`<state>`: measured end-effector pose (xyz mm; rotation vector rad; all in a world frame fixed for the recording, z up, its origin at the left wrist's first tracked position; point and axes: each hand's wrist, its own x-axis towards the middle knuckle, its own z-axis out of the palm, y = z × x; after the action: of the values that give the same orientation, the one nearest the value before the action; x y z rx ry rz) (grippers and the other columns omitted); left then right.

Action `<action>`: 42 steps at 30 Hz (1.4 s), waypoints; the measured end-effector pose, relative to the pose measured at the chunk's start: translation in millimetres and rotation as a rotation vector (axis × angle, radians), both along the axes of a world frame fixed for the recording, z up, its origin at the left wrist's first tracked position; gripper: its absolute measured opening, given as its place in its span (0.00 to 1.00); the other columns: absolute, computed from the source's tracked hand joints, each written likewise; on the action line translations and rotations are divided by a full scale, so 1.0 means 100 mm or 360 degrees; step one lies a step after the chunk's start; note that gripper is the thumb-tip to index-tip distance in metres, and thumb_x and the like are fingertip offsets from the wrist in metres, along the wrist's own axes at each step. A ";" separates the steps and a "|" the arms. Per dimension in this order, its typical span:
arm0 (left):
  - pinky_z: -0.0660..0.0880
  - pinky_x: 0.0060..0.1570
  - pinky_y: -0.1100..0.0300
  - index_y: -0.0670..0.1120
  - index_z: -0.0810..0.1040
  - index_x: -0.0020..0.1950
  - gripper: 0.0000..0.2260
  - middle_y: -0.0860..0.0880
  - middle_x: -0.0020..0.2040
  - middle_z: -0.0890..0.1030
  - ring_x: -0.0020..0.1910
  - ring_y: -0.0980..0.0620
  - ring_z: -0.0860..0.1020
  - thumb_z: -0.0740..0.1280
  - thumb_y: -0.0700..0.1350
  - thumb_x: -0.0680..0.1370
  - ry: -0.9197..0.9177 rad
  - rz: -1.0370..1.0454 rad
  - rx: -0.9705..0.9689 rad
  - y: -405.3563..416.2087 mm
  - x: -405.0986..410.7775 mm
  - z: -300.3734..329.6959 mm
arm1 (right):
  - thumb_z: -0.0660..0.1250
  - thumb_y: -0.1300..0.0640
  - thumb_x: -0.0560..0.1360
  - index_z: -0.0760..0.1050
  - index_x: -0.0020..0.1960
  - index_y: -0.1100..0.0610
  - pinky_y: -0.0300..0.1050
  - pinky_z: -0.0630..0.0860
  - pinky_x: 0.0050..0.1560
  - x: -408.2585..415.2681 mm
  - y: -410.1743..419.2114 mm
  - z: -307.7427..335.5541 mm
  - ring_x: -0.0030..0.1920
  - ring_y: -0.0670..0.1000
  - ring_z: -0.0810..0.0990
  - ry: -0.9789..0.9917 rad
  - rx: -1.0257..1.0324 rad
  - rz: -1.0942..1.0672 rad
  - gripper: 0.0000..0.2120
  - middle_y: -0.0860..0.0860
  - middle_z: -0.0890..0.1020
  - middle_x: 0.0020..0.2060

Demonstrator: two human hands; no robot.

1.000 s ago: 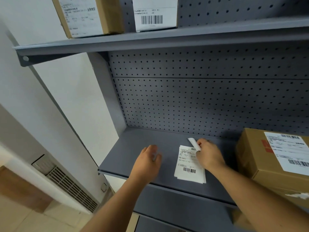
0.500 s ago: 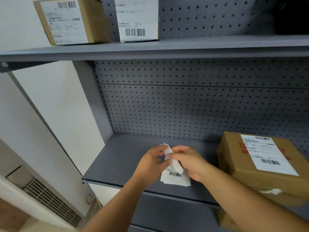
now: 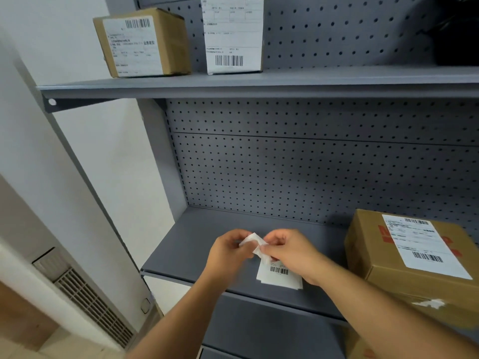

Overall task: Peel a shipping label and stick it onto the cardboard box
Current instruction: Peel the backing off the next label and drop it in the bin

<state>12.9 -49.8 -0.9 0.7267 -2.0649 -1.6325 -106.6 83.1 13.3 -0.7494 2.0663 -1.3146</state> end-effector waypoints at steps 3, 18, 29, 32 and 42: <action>0.79 0.42 0.61 0.50 0.83 0.47 0.05 0.51 0.41 0.86 0.39 0.53 0.83 0.72 0.41 0.75 0.0031 0.0153 -0.0045 0.05 0.05 -0.01 | 0.75 0.59 0.74 0.84 0.47 0.56 0.58 0.84 0.50 0.06 -0.03 -0.04 0.34 0.49 0.85 -0.0165 -0.0088 -0.0023 0.02 0.56 0.88 0.39; 0.78 0.49 0.67 0.54 0.87 0.51 0.06 0.59 0.50 0.82 0.47 0.61 0.80 0.75 0.51 0.75 -0.0396 0.0121 -0.0841 0.58 0.68 0.06 | 0.66 0.69 0.76 0.82 0.52 0.71 0.46 0.85 0.39 0.40 0.15 -0.19 0.39 0.56 0.87 -0.1293 -0.0363 -0.0012 0.08 0.65 0.87 0.46; 0.81 0.42 0.60 0.54 0.82 0.48 0.03 0.57 0.41 0.83 0.39 0.60 0.80 0.74 0.49 0.76 -0.0512 0.0480 -0.0735 1.44 1.00 -0.20 | 0.74 0.70 0.73 0.85 0.46 0.64 0.42 0.83 0.46 0.67 0.80 -0.37 0.43 0.53 0.87 -0.1059 -0.0098 0.0323 0.03 0.59 0.89 0.43; 0.78 0.40 0.57 0.51 0.81 0.43 0.03 0.53 0.39 0.83 0.38 0.55 0.80 0.74 0.47 0.75 -0.0543 0.0635 -0.0611 1.60 1.17 -0.31 | 0.77 0.66 0.72 0.86 0.46 0.62 0.44 0.84 0.50 0.82 0.86 -0.44 0.43 0.54 0.86 -0.0930 0.0048 0.0402 0.03 0.58 0.89 0.43; 0.76 0.38 0.64 0.55 0.87 0.44 0.05 0.52 0.41 0.88 0.38 0.61 0.81 0.74 0.45 0.76 -0.0430 0.0646 -0.0145 1.87 1.86 -0.49 | 0.73 0.74 0.72 0.82 0.50 0.72 0.47 0.84 0.52 1.39 0.86 -0.76 0.50 0.60 0.88 -0.1145 0.0118 0.0472 0.06 0.66 0.87 0.47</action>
<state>199.3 137.5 -49.4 1.2948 -1.9800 -1.2621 32.3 169.3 -62.5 -0.4332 1.3625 -1.1139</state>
